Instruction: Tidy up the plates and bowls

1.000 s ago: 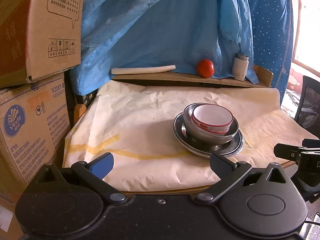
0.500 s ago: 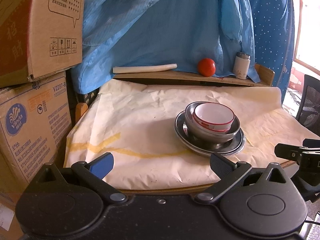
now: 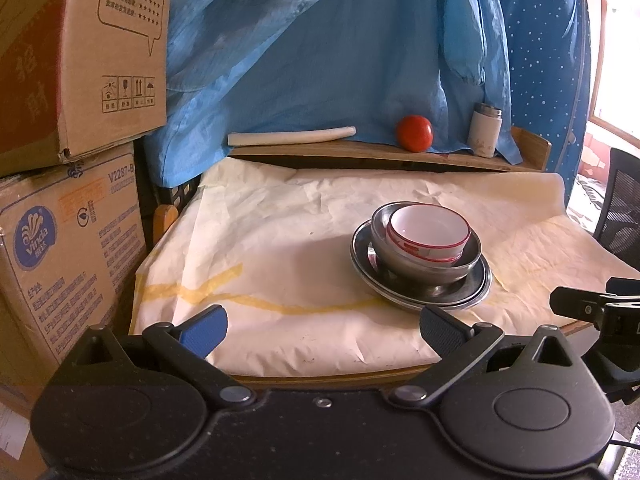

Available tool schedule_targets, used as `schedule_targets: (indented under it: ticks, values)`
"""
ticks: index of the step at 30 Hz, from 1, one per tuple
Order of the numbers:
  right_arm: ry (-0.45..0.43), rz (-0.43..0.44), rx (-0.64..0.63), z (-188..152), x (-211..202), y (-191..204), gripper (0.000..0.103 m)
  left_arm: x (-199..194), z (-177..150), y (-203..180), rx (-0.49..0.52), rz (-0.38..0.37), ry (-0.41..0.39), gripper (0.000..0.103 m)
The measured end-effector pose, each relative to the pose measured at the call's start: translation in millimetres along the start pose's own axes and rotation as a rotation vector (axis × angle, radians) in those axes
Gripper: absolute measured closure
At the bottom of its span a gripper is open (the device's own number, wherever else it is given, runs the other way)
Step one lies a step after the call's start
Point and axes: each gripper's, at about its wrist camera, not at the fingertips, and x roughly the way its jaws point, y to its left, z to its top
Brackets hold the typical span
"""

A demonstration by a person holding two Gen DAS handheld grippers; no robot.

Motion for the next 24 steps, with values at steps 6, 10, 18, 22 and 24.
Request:
schedule_targets:
  ticks: [6, 10, 18, 22, 24]
  values:
    - [0.000, 0.001, 0.000, 0.1, 0.2, -0.8, 0.000, -0.2, -0.4, -0.6, 0.003, -0.001, 0.000, 0.001]
    - [-0.001, 0.001, 0.000, 0.0, 0.4, -1.2, 0.000, -0.3, -0.6, -1.1, 0.007, -0.004, 0.002, 0.001]
    - [0.001, 0.001, 0.003, -0.8, 0.3, -0.7, 0.000, 0.9, 0.4, -2.0, 0.018, 0.006, 0.013, 0.001]
    - [0.003, 0.002, 0.006, -1.0, 0.3, -0.1, 0.000, 1.4, 0.7, -2.0, 0.018, 0.006, 0.013, 0.001]
    - [0.005, 0.001, 0.007, -1.3, 0.1, 0.0, 0.000, 1.5, 0.5, -2.1, 0.019, 0.007, 0.015, 0.001]
